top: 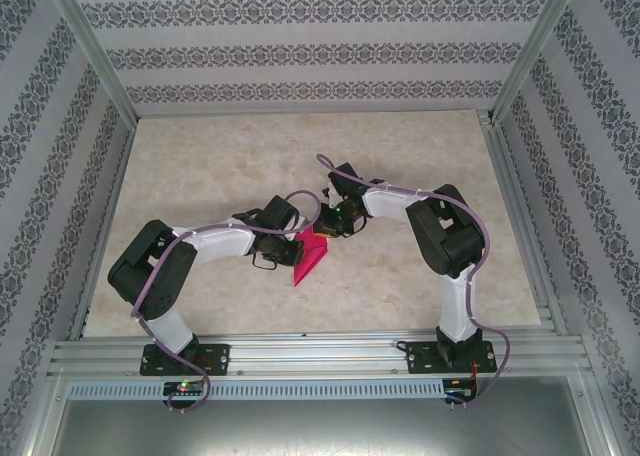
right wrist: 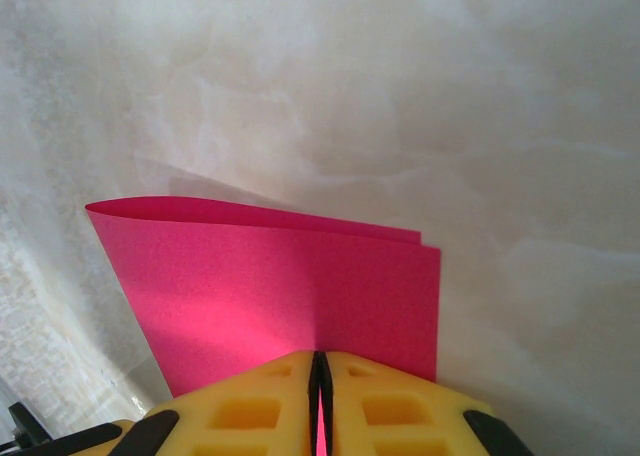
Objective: Fold a paper plane with a square sheet of paper (pick it up from the middle)
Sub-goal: Third fold the triangle at the center of the table.
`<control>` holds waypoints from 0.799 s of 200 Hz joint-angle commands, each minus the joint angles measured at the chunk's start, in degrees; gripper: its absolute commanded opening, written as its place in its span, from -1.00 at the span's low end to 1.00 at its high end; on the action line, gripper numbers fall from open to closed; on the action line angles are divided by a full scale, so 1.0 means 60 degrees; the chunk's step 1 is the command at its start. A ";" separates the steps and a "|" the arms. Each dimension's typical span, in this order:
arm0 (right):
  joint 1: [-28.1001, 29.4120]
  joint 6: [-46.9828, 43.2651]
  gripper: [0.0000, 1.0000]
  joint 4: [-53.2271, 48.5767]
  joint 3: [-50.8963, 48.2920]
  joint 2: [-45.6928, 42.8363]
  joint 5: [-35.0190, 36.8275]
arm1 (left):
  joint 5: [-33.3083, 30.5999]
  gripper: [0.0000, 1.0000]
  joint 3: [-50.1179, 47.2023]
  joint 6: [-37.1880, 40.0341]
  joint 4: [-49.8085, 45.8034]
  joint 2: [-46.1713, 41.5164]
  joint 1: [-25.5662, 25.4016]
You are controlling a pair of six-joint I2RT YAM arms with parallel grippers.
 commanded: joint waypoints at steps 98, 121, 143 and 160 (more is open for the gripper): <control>0.0146 0.0137 -0.75 -0.0282 -0.0187 0.0440 0.0320 | 0.0075 -0.78 -0.0189 -0.0149 0.0116 -0.0256 0.0121; 0.0146 0.0137 -0.75 -0.0299 -0.0201 0.0456 0.0331 | 0.0060 -0.77 -0.0292 -0.0192 0.0273 -0.0300 0.0121; 0.0161 0.0152 -0.75 -0.0271 -0.0230 0.0485 0.0316 | 0.0048 -0.77 -0.0229 -0.0186 0.0287 -0.0162 0.0121; 0.0176 0.0167 -0.75 -0.0260 -0.0245 0.0490 0.0316 | 0.0015 -0.78 -0.0192 -0.0157 0.0325 -0.0074 0.0122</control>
